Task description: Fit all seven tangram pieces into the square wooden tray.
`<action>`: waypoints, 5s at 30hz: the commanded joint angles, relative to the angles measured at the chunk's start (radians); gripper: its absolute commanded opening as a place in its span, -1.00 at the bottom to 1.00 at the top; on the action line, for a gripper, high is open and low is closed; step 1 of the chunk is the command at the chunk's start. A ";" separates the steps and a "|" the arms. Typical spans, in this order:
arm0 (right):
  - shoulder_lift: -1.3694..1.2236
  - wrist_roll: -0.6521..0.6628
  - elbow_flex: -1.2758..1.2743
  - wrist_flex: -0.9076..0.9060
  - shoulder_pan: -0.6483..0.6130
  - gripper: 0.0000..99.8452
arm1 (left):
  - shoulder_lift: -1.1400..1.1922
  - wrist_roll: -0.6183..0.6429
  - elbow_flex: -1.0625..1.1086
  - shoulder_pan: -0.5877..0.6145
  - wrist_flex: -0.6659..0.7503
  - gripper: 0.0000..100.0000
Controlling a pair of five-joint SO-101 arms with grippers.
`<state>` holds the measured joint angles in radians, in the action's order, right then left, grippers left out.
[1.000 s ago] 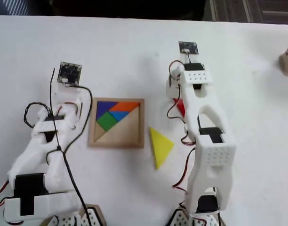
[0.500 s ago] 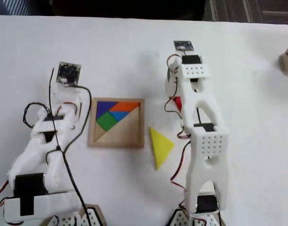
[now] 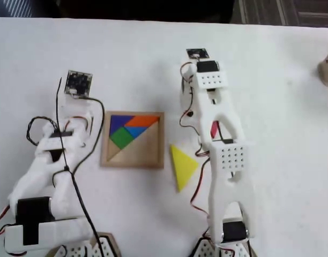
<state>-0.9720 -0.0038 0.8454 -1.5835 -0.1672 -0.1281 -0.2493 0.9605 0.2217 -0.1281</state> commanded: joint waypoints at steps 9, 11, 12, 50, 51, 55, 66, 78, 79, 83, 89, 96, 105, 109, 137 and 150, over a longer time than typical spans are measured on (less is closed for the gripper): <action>-0.058 -0.040 0.075 -0.061 0.064 -0.43 | -0.004 -0.020 -0.048 0.012 -0.003 -0.95; -0.058 -0.040 0.077 -0.077 0.070 -0.43 | -0.004 -0.020 -0.048 0.012 -0.003 -0.95; -0.061 -0.041 0.075 -0.079 0.076 -0.43 | -0.004 -0.020 -0.048 0.012 -0.003 -0.95; -0.025 -0.049 0.066 -0.133 0.165 -0.96 | -0.004 -0.020 -0.048 0.012 -0.003 -0.95; -0.015 -0.049 0.066 -0.134 0.153 -0.96 | -0.004 -0.020 -0.048 0.012 -0.003 -0.95; 0.061 -0.049 -0.017 -0.136 0.102 -0.96 | -0.004 -0.020 -0.048 0.012 0.002 -0.95; 0.377 -0.092 -0.325 -0.111 -0.053 -0.96 | -0.002 -0.015 -0.054 0.007 0.003 -0.95; 0.521 -0.068 -0.529 -0.068 -0.318 -0.96 | -0.002 -0.014 -0.054 0.007 0.003 -0.95; 0.524 -0.040 -0.537 -0.056 -0.338 -0.96 | -0.002 -0.014 -0.054 0.007 0.003 -0.95; 0.549 0.055 -0.574 0.001 -0.407 -0.96 | -0.002 -0.014 -0.054 0.010 0.003 -0.95; 0.558 0.203 -0.594 0.087 -0.464 -0.96 | -0.002 -0.014 -0.054 0.010 0.003 -0.95; 0.558 0.299 -0.592 0.105 -0.550 -0.96 | -0.002 -0.014 -0.054 0.012 0.003 -0.95; 0.484 0.299 -0.588 0.147 -0.565 -0.96 | -0.002 -0.015 -0.052 0.012 0.003 -0.95; 0.478 0.299 -0.589 0.137 -0.587 -0.96 | -0.002 -0.015 -0.052 0.012 0.003 -0.95; 0.507 0.549 -0.623 0.044 -0.653 -0.47 | -0.002 -0.018 -0.051 0.012 0.003 -0.95; 0.843 0.496 -0.574 -0.125 -0.541 -0.47 | -0.002 -0.020 -0.052 0.012 0.003 -0.95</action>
<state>-0.2555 0.5025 0.2163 -1.6755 -0.7350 -0.1281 -0.2524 0.9544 0.2232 -0.1281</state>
